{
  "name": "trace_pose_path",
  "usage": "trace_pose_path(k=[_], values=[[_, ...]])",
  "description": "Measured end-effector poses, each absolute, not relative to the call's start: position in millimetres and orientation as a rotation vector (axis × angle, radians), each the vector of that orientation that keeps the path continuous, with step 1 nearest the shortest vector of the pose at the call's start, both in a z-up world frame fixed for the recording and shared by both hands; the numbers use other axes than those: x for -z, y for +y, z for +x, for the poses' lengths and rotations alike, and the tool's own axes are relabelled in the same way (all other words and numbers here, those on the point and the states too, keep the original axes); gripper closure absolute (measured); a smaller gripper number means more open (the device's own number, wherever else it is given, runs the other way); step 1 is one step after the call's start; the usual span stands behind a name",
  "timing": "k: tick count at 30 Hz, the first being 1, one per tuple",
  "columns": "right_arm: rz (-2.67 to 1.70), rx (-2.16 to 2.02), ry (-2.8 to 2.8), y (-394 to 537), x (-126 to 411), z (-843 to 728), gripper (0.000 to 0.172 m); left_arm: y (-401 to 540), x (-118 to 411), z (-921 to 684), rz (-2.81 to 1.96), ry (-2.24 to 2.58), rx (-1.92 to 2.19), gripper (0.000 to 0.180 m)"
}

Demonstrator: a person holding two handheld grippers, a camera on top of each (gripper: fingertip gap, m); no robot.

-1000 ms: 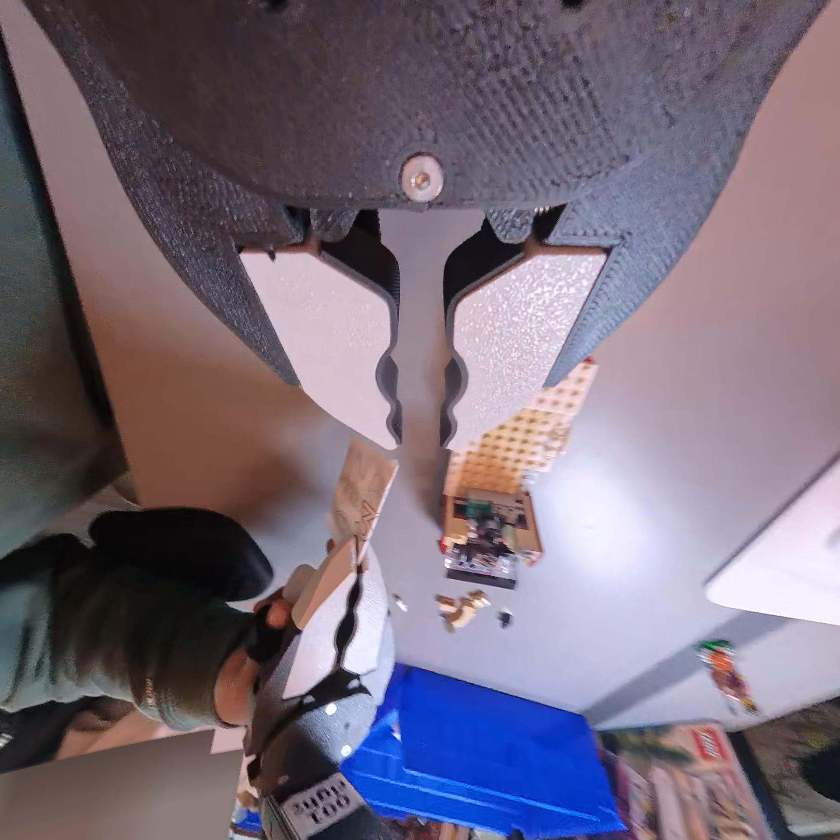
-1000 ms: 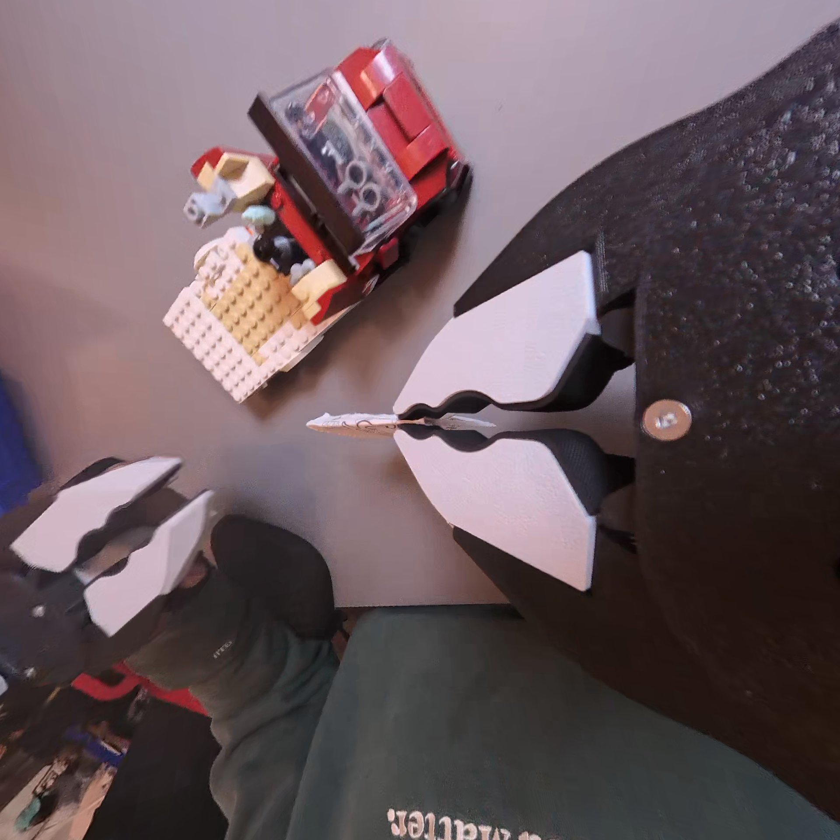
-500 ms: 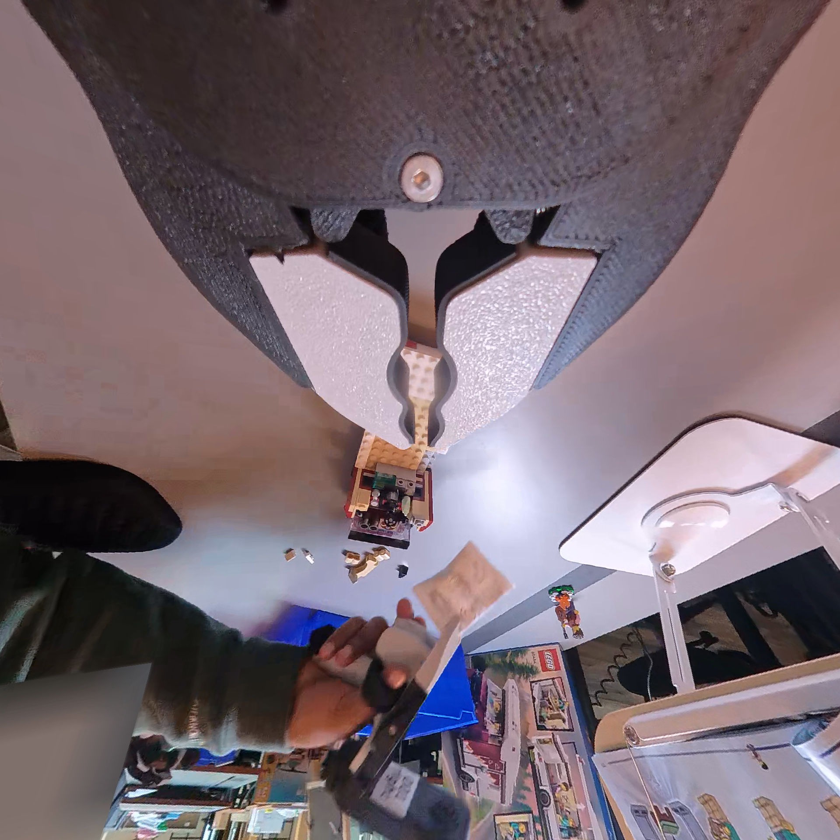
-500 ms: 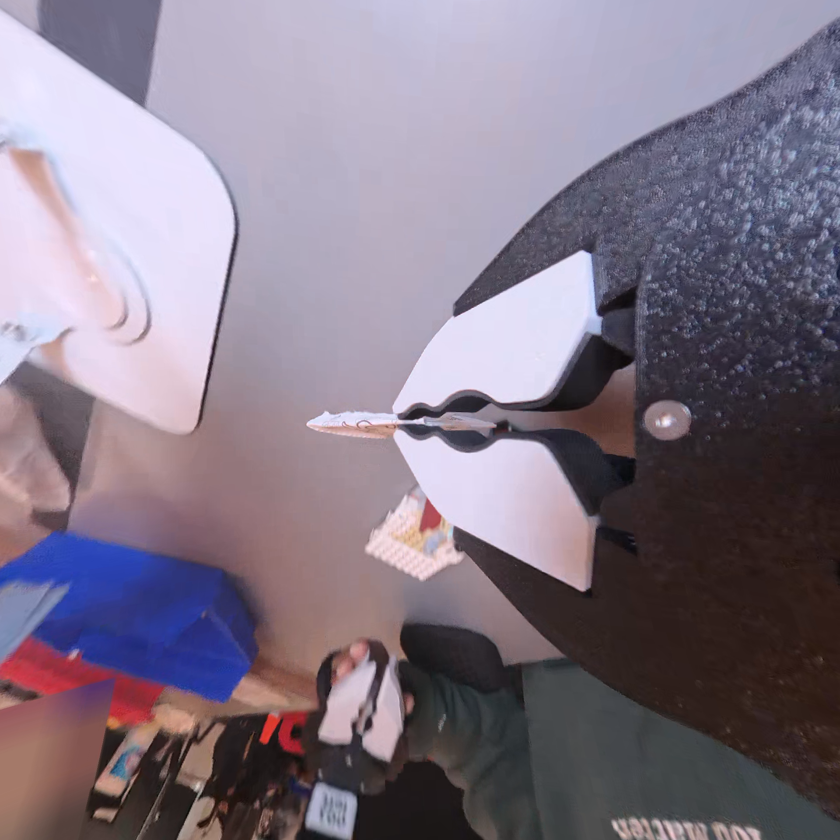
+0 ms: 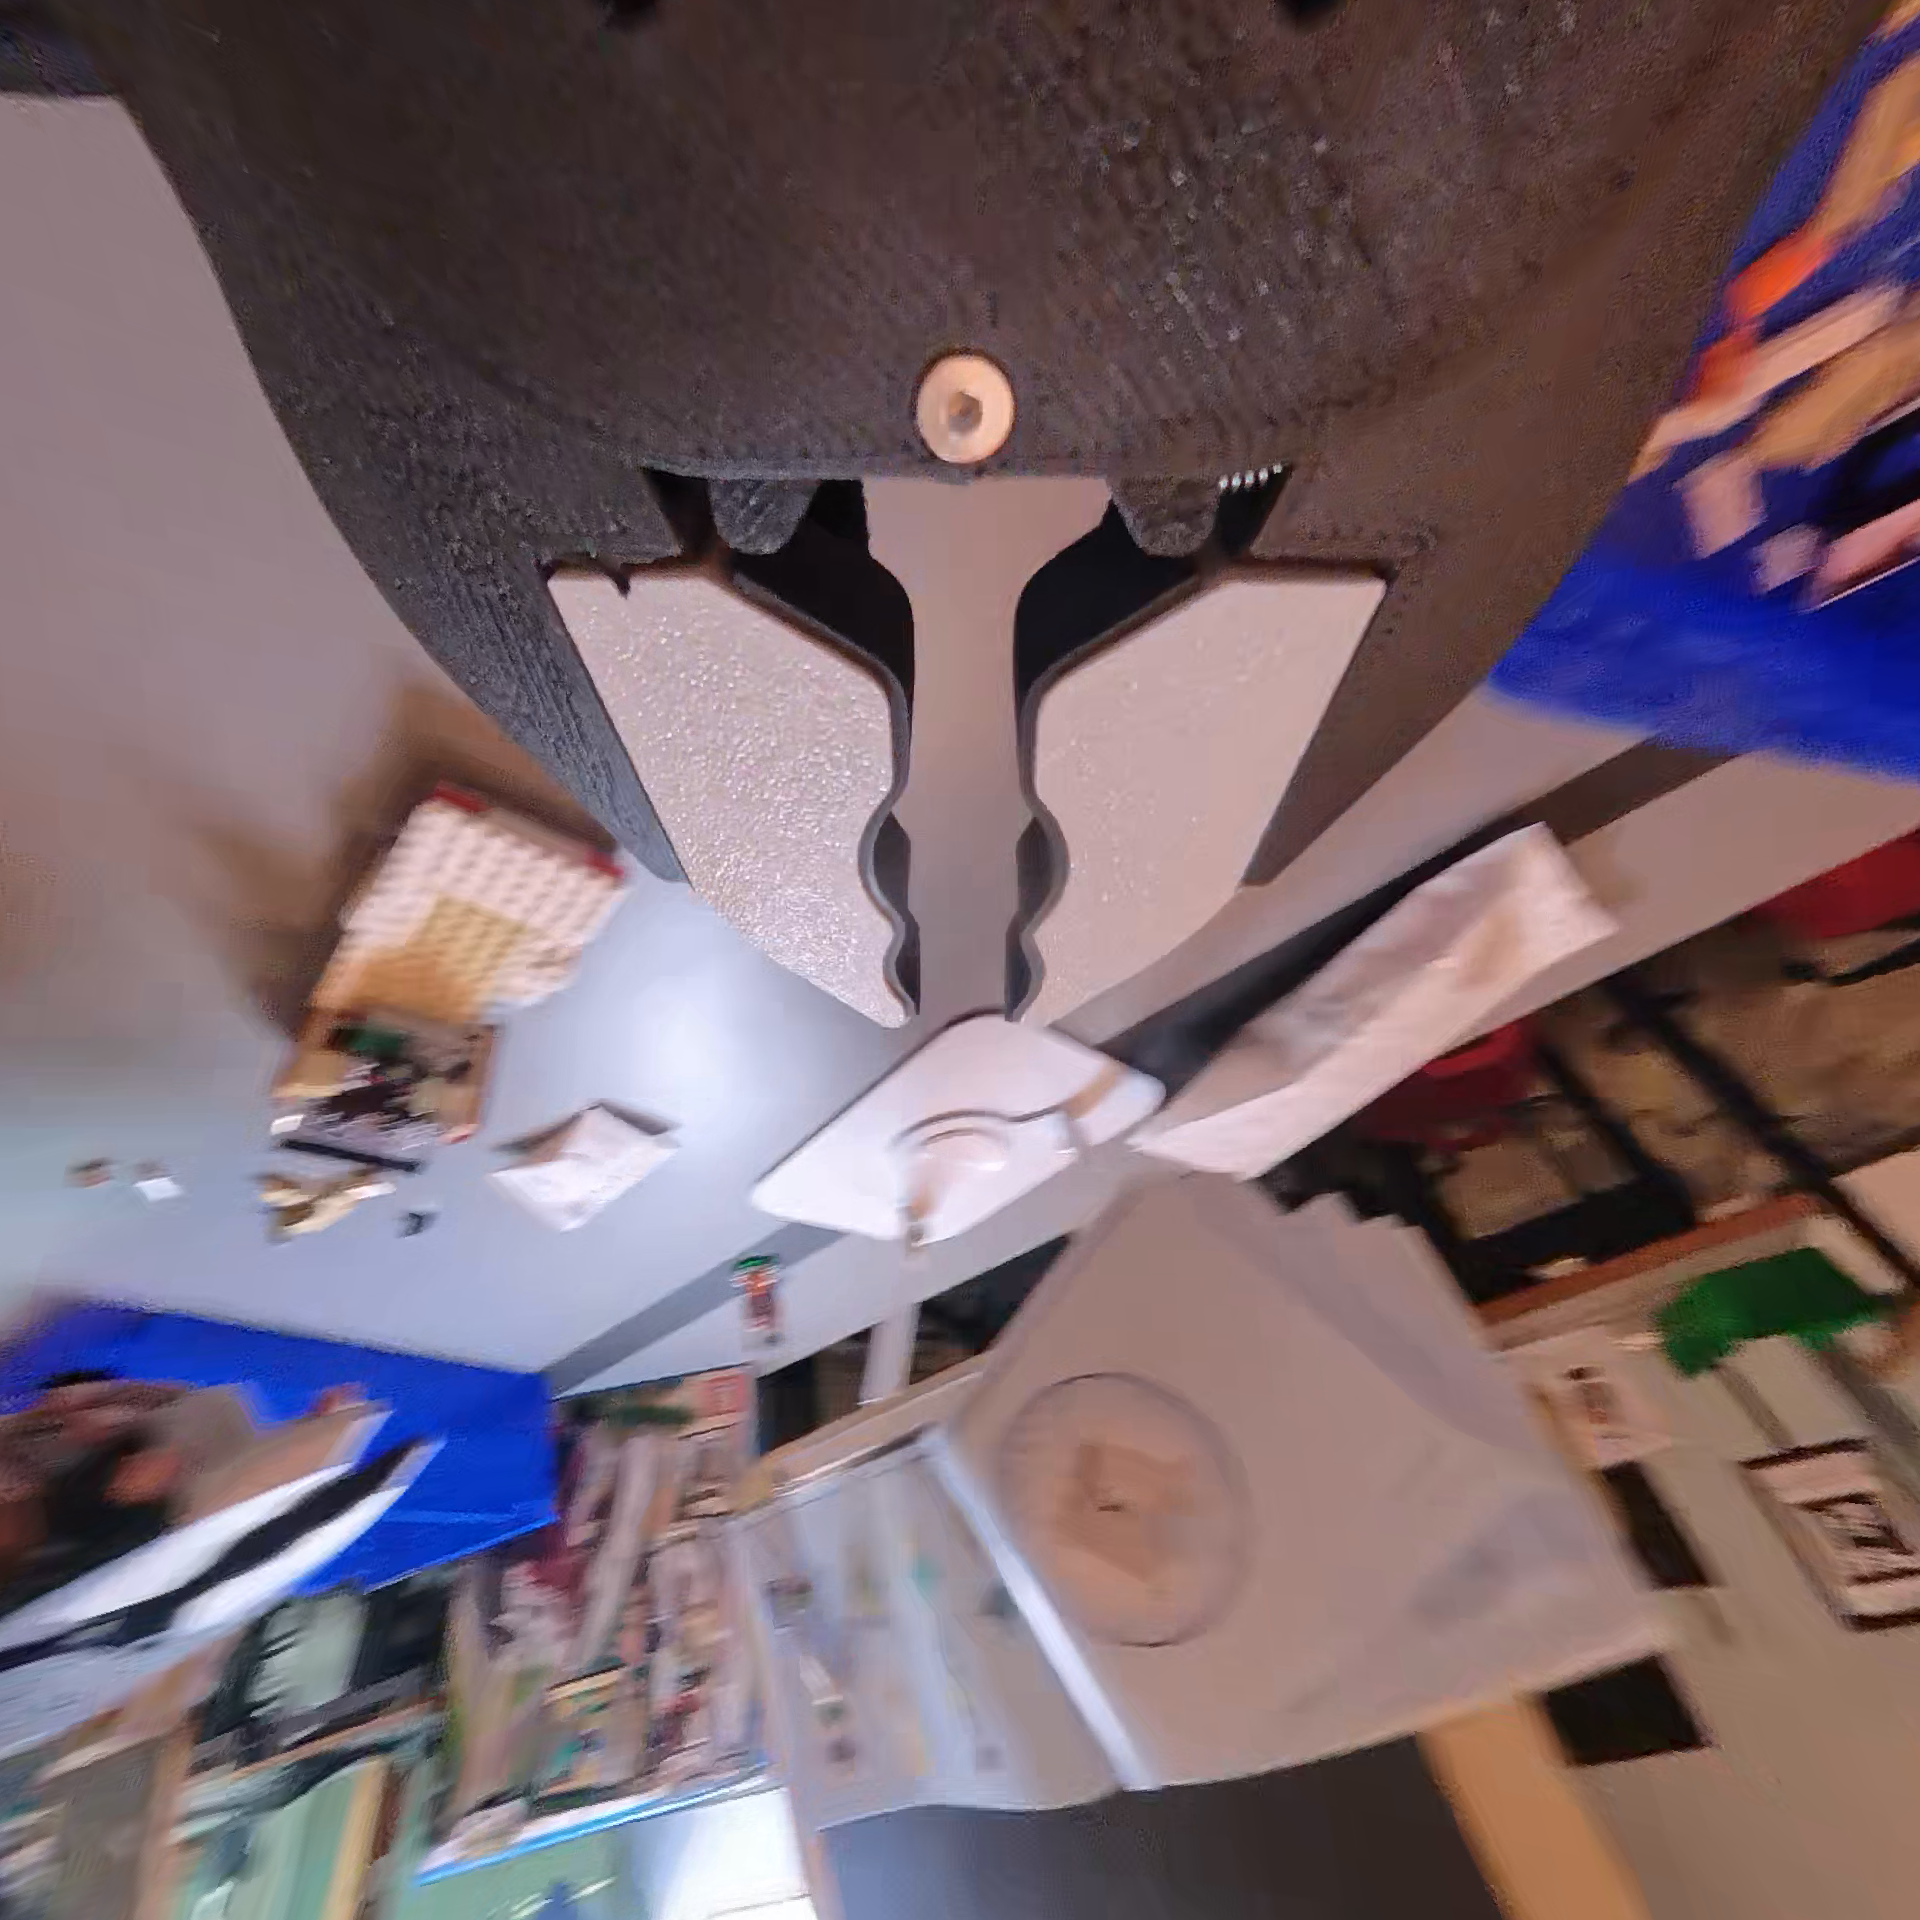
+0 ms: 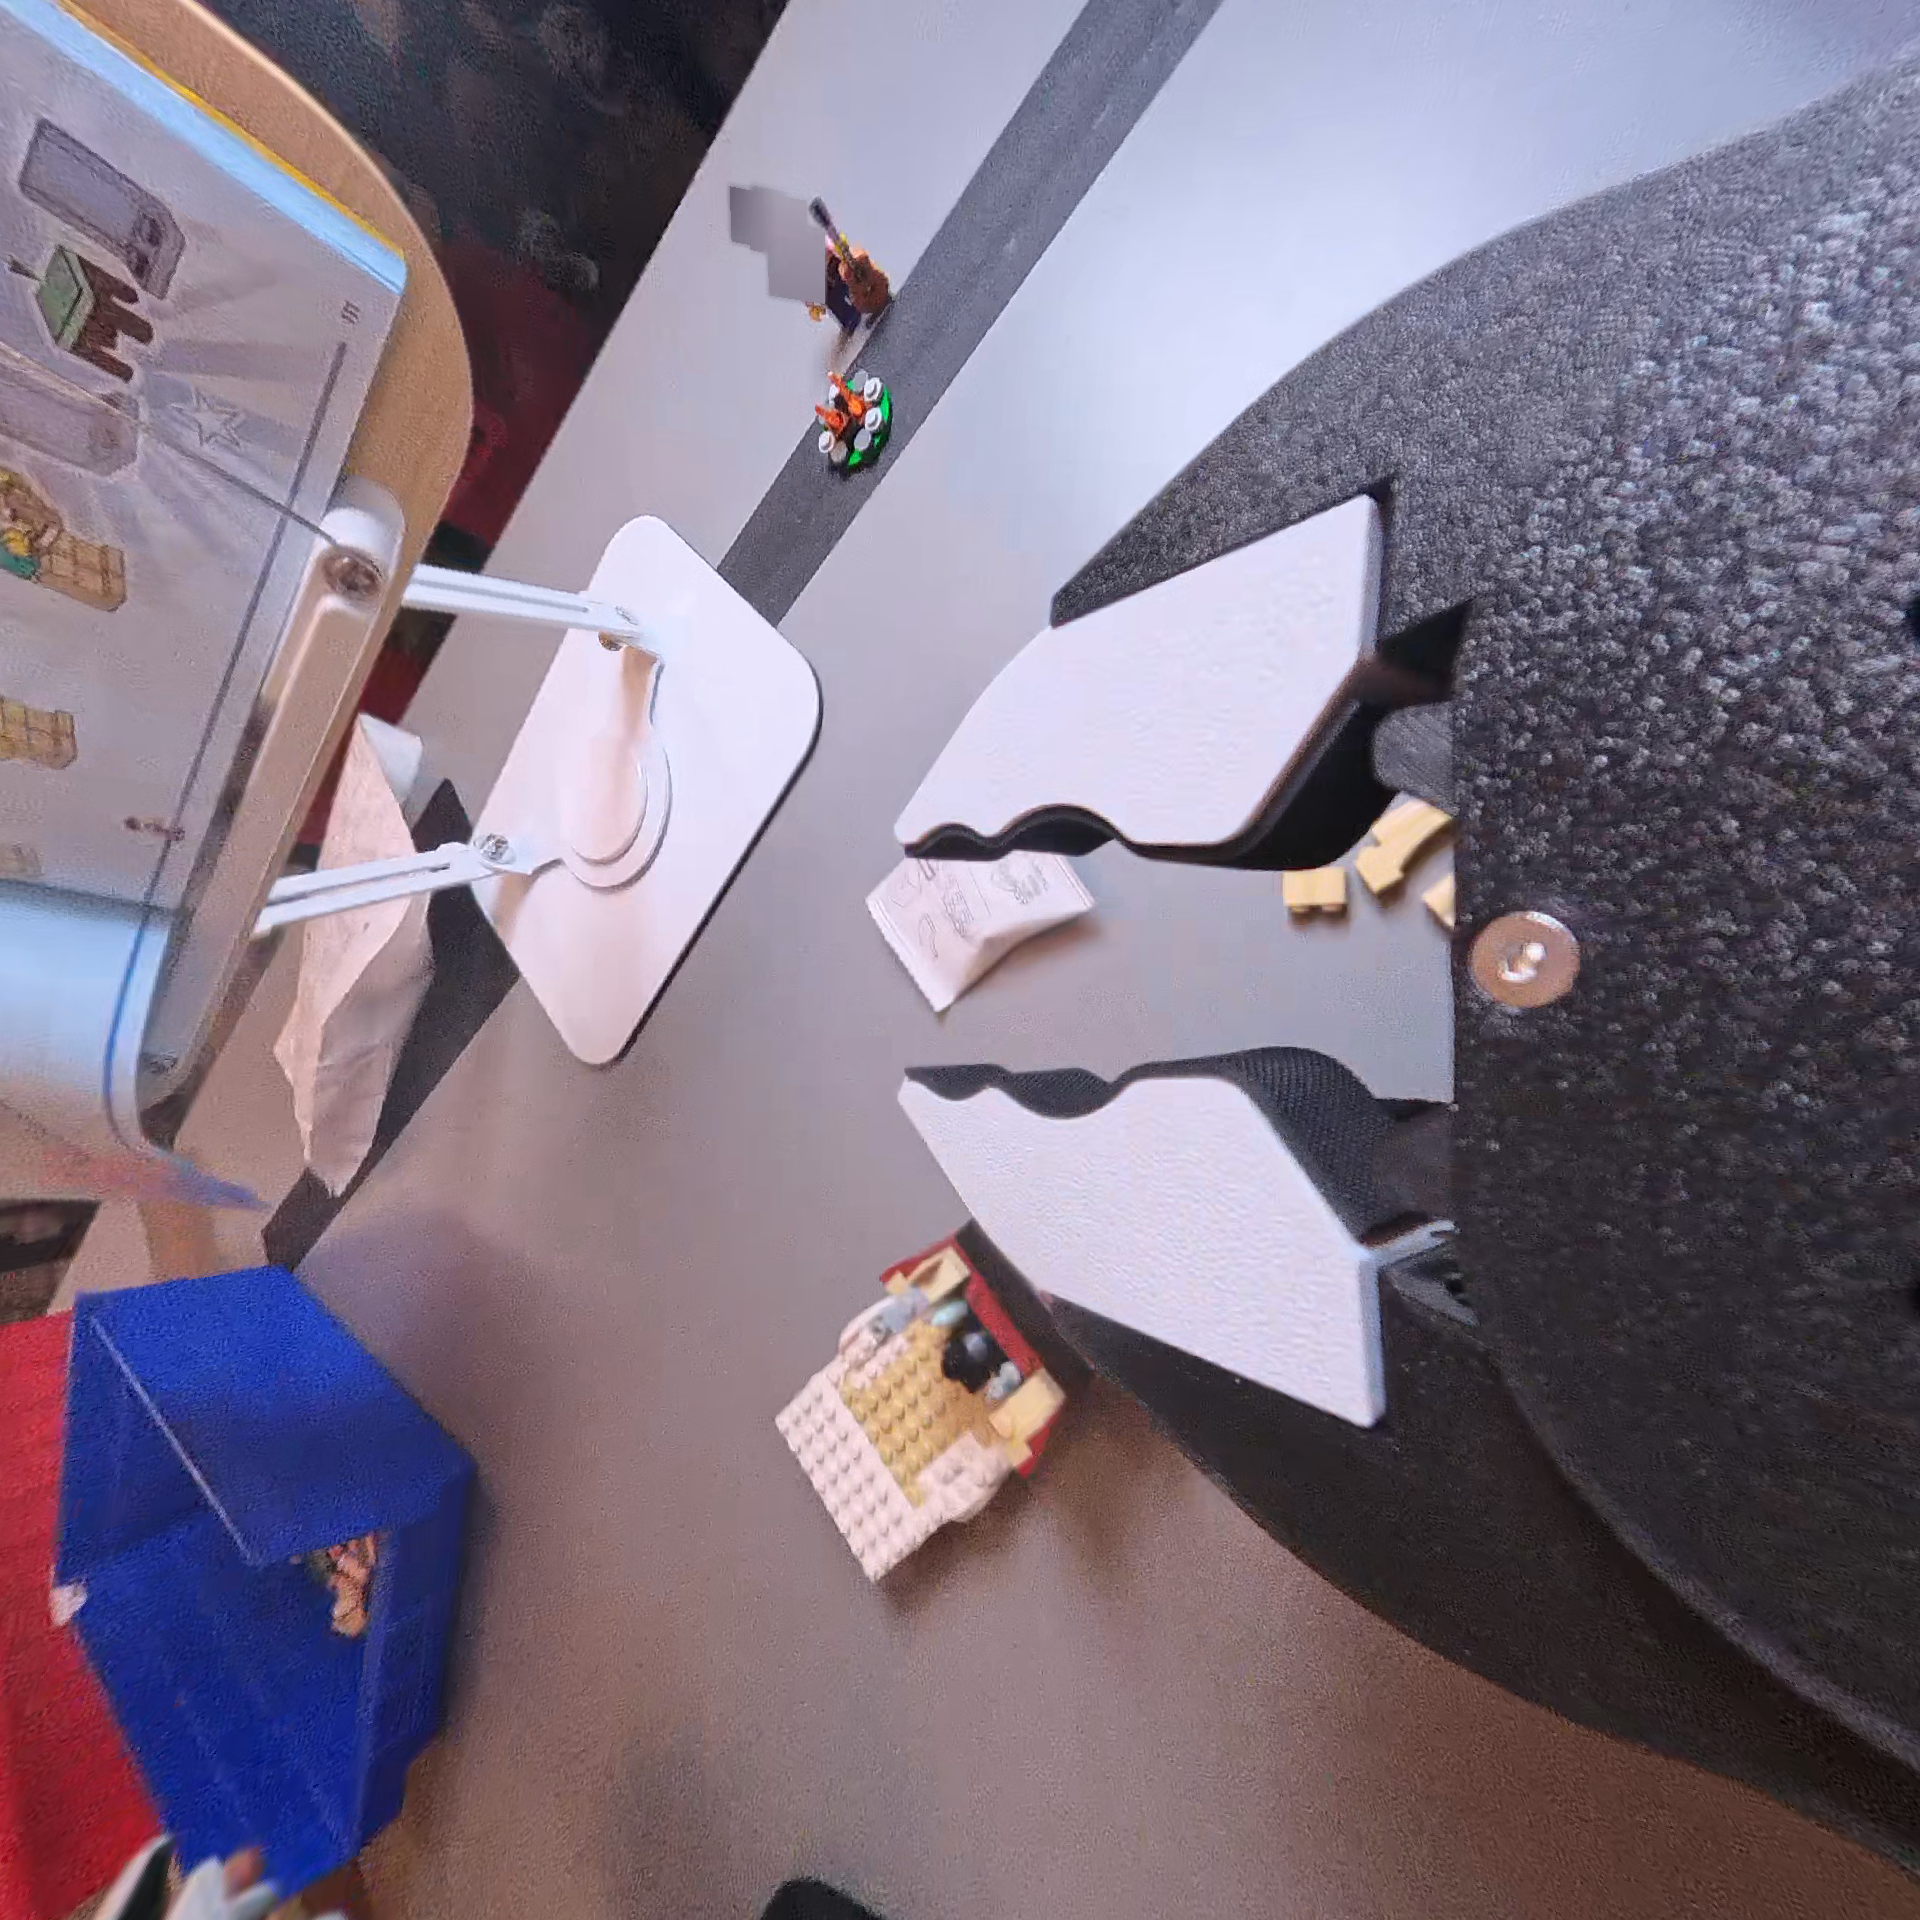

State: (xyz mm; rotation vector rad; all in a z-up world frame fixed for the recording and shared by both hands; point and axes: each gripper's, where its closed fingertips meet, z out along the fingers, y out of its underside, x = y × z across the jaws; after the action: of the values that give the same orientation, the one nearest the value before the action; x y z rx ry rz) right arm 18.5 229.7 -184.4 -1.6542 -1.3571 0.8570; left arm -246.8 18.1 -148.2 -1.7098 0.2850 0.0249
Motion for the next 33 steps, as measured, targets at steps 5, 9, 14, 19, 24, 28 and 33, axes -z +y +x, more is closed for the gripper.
trace_pose_path(k=[5, 9, 14, 19, 24, 28, 33], values=[[-1.634, -0.888, -1.4, 179.5, 198.4, 54.8, 0.135, -37.4, 171.5, -383.0, -1.997, 0.09, -0.342, 0.144], [-1.636, -0.925, -1.42, 152.8, 213.6, 63.3, 0.136, -57.6, 243.2, -431.9, -2.361, 0.15, -0.399, 0.131], [-1.598, -0.924, -1.445, 136.6, 219.1, 53.3, 0.138, -55.2, 284.8, -435.5, -2.53, 0.312, -0.383, 0.142], [-1.591, -0.914, -1.485, 128.1, 223.2, 52.5, 0.141, -73.5, 285.6, -406.5, -2.592, 0.361, -0.431, 0.151], [-1.6, -0.943, -1.457, 130.4, 228.5, 55.2, 0.143, -95.2, 285.3, -358.3, -2.515, 0.439, -0.444, 0.151], [-1.606, -1.001, -1.448, 128.3, 229.3, 50.3, 0.143, -104.4, 271.6, -345.4, -2.453, 0.425, -0.42, 0.147], [-1.587, -0.994, -1.461, 121.8, 225.1, 53.7, 0.144, -122.4, 171.6, -426.6, -2.153, -0.144, -0.439, 0.134]])
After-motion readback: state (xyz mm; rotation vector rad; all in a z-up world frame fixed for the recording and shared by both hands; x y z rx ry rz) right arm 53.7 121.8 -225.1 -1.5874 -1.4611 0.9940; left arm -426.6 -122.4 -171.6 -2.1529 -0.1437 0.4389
